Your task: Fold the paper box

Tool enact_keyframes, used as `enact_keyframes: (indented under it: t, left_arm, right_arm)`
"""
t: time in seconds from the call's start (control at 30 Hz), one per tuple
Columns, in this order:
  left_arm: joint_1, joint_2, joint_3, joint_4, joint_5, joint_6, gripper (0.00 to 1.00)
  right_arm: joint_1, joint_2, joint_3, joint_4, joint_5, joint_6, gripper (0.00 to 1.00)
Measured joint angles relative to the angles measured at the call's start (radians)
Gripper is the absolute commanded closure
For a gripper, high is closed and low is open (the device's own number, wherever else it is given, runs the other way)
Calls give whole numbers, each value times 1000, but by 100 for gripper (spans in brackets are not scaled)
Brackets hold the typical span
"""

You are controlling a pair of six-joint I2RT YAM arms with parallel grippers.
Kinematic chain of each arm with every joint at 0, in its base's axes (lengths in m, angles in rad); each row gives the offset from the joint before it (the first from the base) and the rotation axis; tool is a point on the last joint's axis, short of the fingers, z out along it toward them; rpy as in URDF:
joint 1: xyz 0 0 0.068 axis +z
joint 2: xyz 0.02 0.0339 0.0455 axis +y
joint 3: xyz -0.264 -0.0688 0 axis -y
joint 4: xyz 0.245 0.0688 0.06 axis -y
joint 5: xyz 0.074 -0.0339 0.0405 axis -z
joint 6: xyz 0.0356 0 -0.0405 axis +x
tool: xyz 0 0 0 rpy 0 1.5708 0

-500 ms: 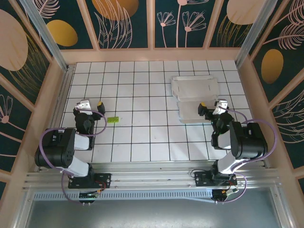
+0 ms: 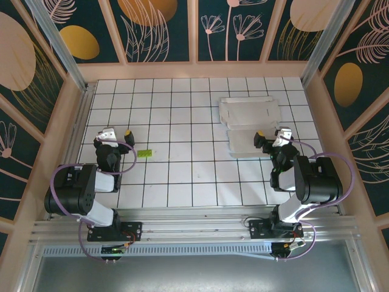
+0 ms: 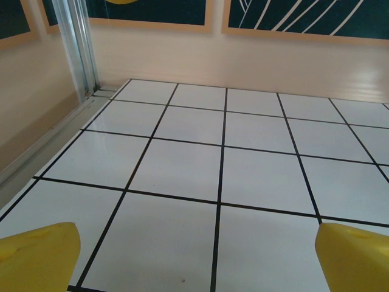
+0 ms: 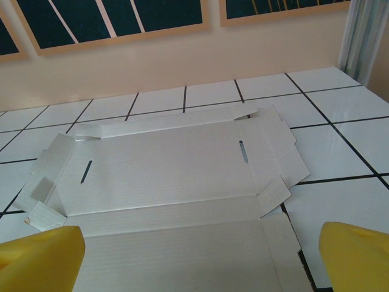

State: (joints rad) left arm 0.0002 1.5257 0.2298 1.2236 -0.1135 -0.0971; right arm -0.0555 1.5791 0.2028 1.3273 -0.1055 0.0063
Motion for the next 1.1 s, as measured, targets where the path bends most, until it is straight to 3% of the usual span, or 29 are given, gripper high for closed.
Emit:
enact_keyframes:
  t: [0.2, 0.3, 0.4, 0.5, 0.63, 0.83, 0.93, 1.1]
  left_arm:
    - [0, -117, -22, -62, -42, -11, 1]
    - [0, -286, 30, -245, -63, -75, 1]
    - [0, -400, 140, -417, -2, -197, 1]
    - [-51, -434, 246, -545, 110, -315, 1]
    - [-269, -407, 377, -702, 241, -404, 2]
    - [-544, -348, 495, -812, 360, -449, 1]
    - [-592, -347, 521, -847, 391, -446, 1]
    - [-596, -323, 569, -926, 412, -404, 1]
  right_arm:
    - [3, -101, -21, -60, -3, -1, 1]
    - [3, -240, 70, -272, 0, 11, 1]
    - [2, -255, 292, -510, 1, 38, 1]
    - [-16, -158, 570, -755, -19, 54, 1]
    - [-79, 89, 956, -1058, -58, 52, 3]
    - [-199, 402, 1287, -1370, -106, 45, 3]
    - [-240, 537, 1420, -1485, -117, 28, 3]
    - [-254, 713, 1632, -1635, -203, -1, 3]
